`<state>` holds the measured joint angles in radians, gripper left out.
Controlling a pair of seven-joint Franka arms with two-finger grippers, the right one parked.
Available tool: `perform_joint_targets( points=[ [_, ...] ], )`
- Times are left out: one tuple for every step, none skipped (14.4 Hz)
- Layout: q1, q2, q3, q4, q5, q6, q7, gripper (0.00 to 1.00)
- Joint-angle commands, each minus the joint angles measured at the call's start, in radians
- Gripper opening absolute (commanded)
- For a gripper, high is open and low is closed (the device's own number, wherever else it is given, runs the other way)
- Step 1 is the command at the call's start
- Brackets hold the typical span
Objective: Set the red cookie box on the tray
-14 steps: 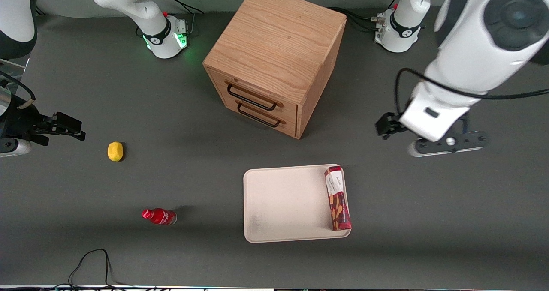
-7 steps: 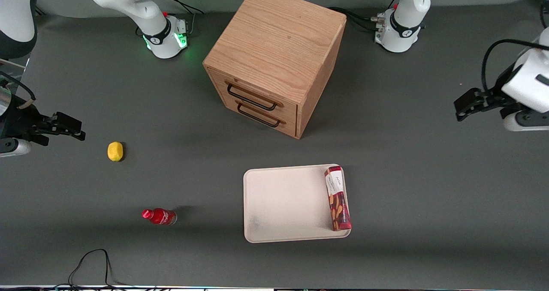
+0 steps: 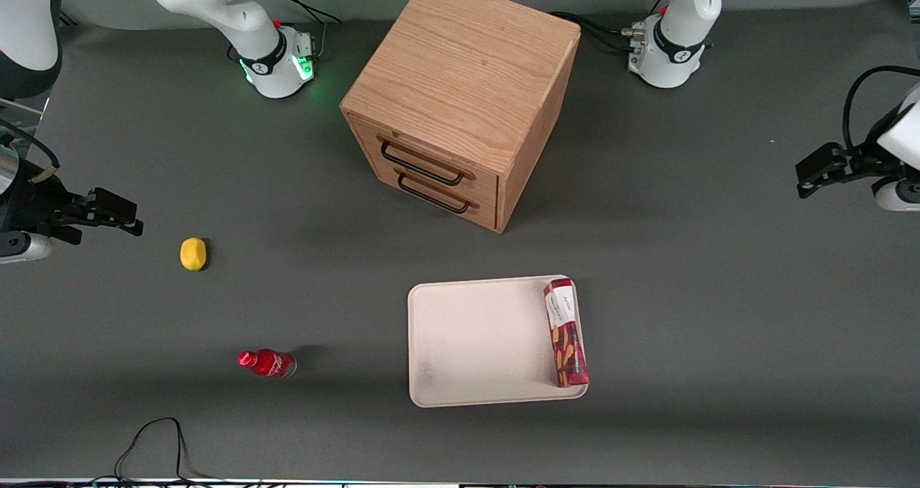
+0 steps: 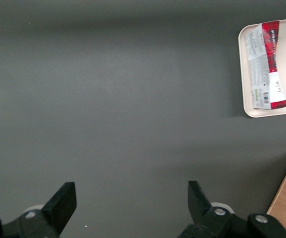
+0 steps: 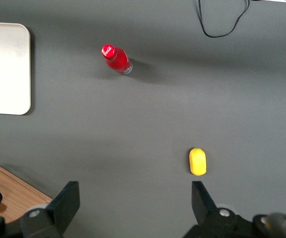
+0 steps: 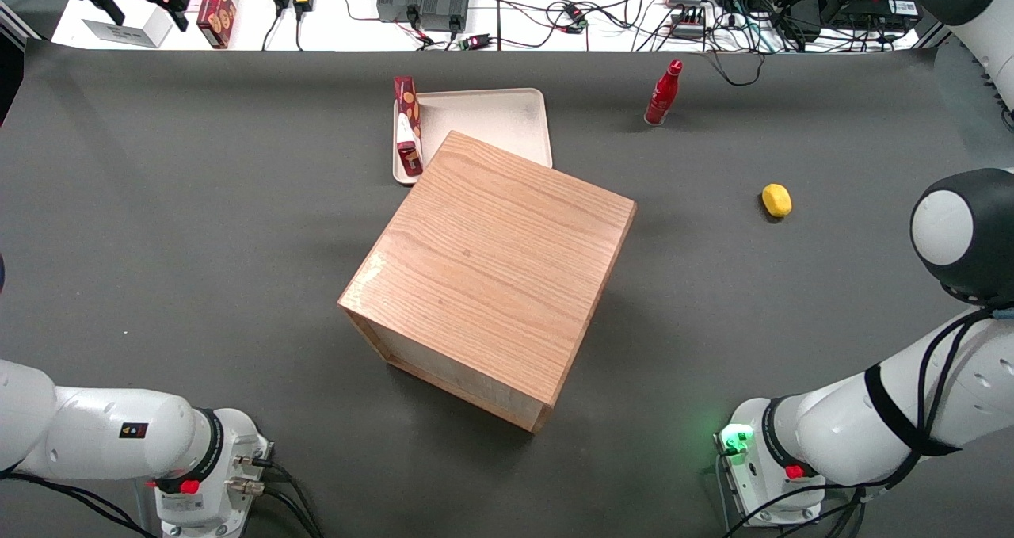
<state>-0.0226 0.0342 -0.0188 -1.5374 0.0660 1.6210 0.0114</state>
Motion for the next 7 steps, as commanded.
perform_joint_targets(
  points=[
    [-0.003,-0.023,-0.001,-0.012,-0.006,0.017,0.001,1.00],
    [0.000,-0.025,-0.006,-0.012,-0.005,0.022,-0.002,1.00],
    [0.001,-0.025,-0.007,-0.012,-0.008,0.023,-0.005,1.00],
    [0.003,-0.028,-0.007,-0.013,-0.024,0.025,-0.005,1.00],
    [0.012,-0.031,-0.007,-0.013,-0.047,0.020,-0.008,1.00],
    [0.024,-0.040,-0.010,-0.016,-0.061,0.004,-0.014,1.00],
    [0.023,-0.051,-0.015,-0.017,-0.063,-0.024,-0.037,1.00]
  ],
)
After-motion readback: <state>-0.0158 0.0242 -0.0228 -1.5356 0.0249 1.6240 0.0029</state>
